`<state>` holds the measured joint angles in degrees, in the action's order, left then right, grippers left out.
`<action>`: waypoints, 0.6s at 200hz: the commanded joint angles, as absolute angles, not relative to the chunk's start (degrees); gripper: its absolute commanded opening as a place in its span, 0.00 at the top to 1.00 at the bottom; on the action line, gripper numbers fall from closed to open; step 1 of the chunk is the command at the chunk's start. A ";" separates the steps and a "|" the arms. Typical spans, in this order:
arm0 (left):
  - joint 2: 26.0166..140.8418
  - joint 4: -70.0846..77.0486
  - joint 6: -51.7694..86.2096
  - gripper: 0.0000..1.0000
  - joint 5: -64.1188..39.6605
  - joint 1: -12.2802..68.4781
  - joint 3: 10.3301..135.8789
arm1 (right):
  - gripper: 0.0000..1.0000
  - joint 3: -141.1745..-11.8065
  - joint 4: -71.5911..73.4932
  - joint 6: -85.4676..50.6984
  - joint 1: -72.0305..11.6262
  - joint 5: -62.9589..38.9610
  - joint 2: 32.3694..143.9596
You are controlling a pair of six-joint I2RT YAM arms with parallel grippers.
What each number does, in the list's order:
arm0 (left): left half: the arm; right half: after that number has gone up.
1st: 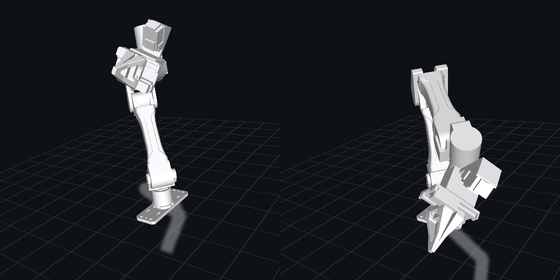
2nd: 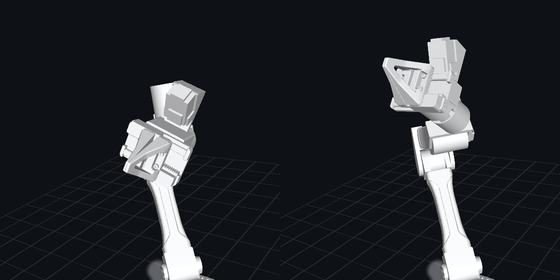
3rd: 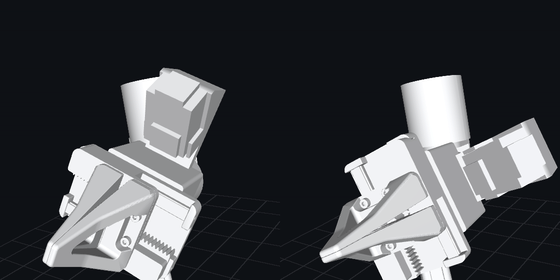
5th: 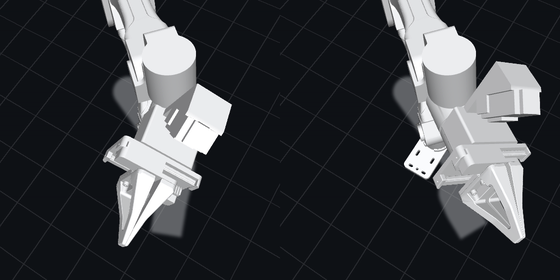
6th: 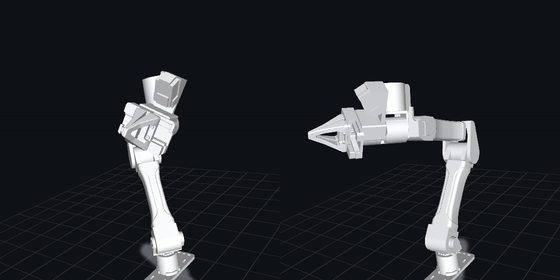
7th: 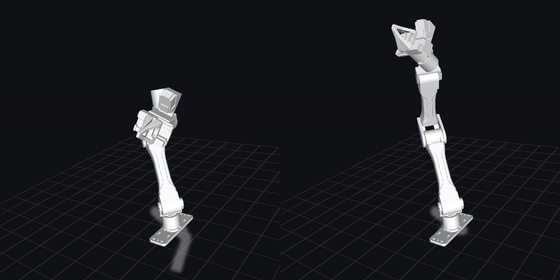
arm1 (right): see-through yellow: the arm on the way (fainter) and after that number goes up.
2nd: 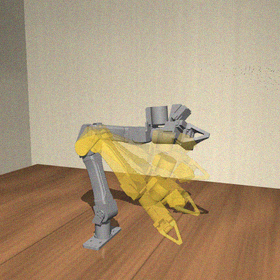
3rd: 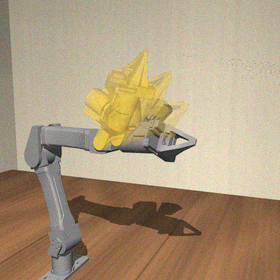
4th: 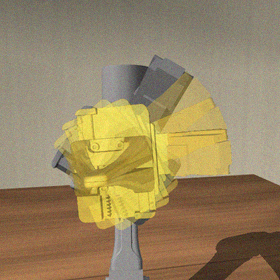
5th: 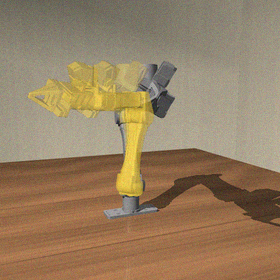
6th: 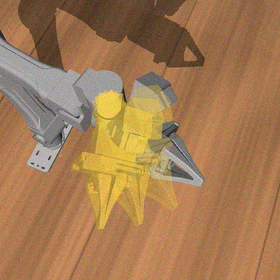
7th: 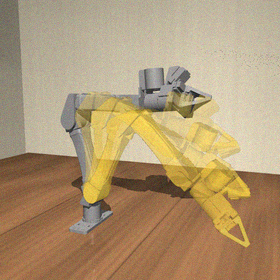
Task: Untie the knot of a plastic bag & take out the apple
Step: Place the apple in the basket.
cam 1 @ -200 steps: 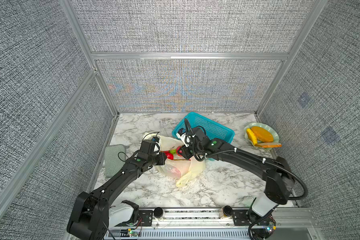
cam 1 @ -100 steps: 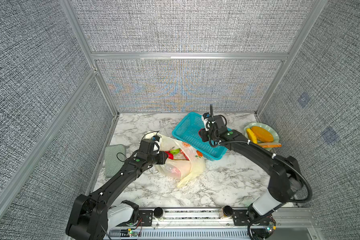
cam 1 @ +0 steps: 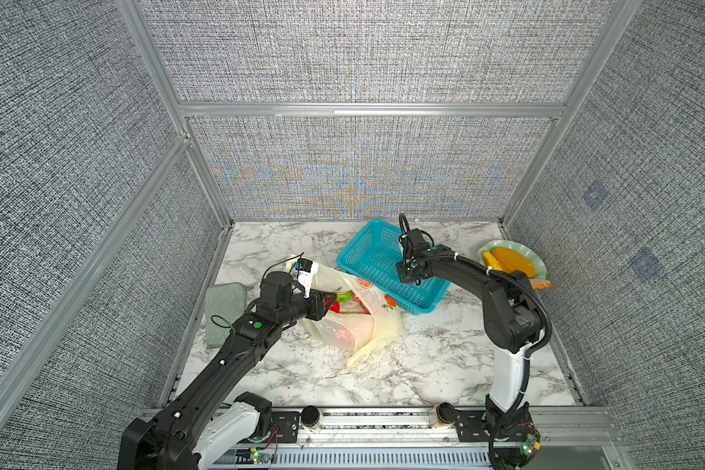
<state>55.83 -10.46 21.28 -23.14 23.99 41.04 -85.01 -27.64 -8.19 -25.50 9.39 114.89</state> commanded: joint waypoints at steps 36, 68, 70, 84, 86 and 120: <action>49.65 -26.06 21.78 0.59 2.89 24.83 47.33 | 0.33 -81.18 -26.63 -8.02 -25.55 6.68 107.35; 47.56 -28.28 21.64 0.47 12.18 24.81 47.31 | 0.33 -76.76 -25.62 -5.50 -29.53 2.21 94.49; 47.55 -28.27 21.67 0.46 12.43 24.79 47.18 | 0.33 -76.56 -25.70 -5.13 -29.88 1.15 93.78; 48.12 -27.53 21.67 0.43 12.17 24.78 46.46 | 0.36 -75.39 -26.35 -4.05 -32.54 -6.03 89.38; 48.29 -27.30 21.77 0.43 11.96 24.76 46.31 | 0.36 -75.16 -26.36 -3.87 -32.90 -7.40 88.86; 51.48 -21.41 22.40 0.40 8.00 24.66 43.63 | 0.50 -72.35 -23.50 -6.21 -38.76 -24.33 85.56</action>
<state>49.74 -25.02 21.91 8.84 24.71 44.69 -73.49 -25.15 -5.19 -36.10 -10.04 86.04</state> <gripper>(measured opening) 0.596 0.547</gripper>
